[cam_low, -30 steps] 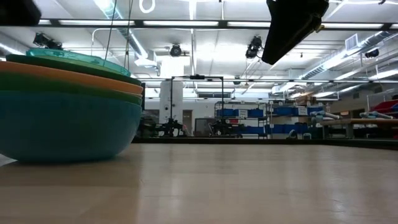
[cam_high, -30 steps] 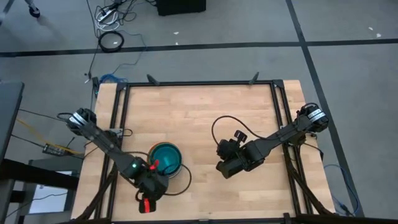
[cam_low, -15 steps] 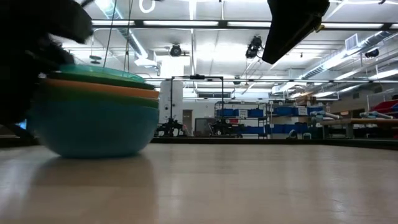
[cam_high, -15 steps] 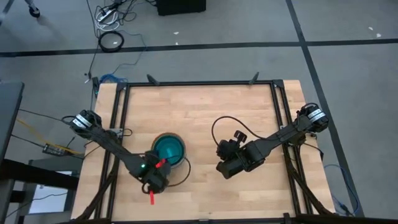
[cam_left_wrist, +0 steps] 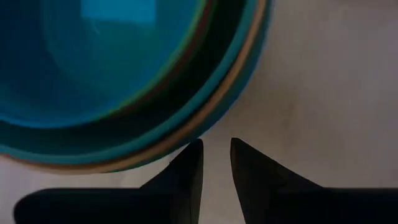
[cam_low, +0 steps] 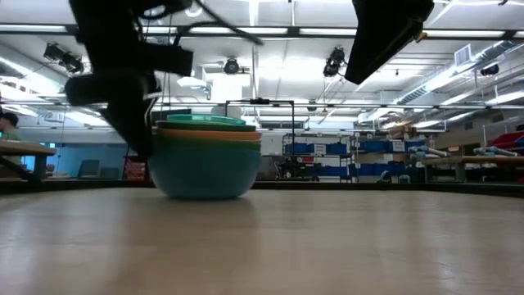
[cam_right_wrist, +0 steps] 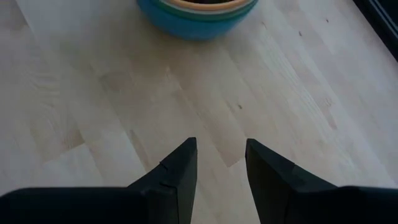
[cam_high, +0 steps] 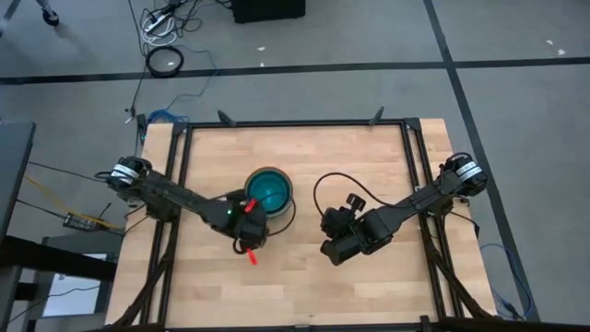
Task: Nest bowls inside each other
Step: Move the stacked bowls to the center of the table, then return to Home Position
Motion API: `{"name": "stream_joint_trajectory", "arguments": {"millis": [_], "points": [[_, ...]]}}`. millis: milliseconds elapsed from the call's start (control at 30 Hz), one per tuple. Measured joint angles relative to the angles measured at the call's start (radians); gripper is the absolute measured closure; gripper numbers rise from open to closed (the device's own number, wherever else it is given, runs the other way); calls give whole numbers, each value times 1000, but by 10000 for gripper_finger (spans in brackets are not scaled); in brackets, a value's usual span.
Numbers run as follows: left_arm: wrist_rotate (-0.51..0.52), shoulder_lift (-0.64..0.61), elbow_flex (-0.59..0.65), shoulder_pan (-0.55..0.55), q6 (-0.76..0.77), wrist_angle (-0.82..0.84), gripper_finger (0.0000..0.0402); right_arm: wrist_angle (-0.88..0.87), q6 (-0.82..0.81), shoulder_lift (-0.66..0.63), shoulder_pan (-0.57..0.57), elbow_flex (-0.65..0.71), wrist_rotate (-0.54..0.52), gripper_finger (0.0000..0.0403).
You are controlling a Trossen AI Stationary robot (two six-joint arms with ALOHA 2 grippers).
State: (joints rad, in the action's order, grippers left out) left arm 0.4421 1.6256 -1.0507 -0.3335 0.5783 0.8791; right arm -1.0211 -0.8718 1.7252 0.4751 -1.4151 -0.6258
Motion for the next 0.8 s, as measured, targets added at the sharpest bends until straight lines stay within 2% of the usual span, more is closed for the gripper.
{"name": "stream_joint_trajectory", "arguments": {"millis": [100,233,367,433,467,533,600,700,800], "points": [[-7,-53,-57,1,-31,-1,312,5,68,0,3,0,-48,279],[-5,-181,-208,-13,-101,-22,312,17,121,0,35,0,-153,279],[-5,-318,-374,-37,-369,-181,312,128,313,0,66,-8,-257,279],[-5,-372,-426,-54,-537,-283,312,267,473,-6,48,-41,-298,279],[-8,-392,-438,-63,-624,-346,312,352,583,-13,29,-63,-284,279],[-27,-431,-438,-72,-785,-487,312,541,822,-33,-19,-109,-132,279],[-74,-458,-438,-62,-883,-621,312,724,990,-50,-81,-153,122,279],[-133,-474,-439,12,-932,-714,312,901,1054,-68,-195,-225,534,279],[-228,-457,-439,102,-915,-713,312,943,1027,-70,-326,-323,826,279]]}}
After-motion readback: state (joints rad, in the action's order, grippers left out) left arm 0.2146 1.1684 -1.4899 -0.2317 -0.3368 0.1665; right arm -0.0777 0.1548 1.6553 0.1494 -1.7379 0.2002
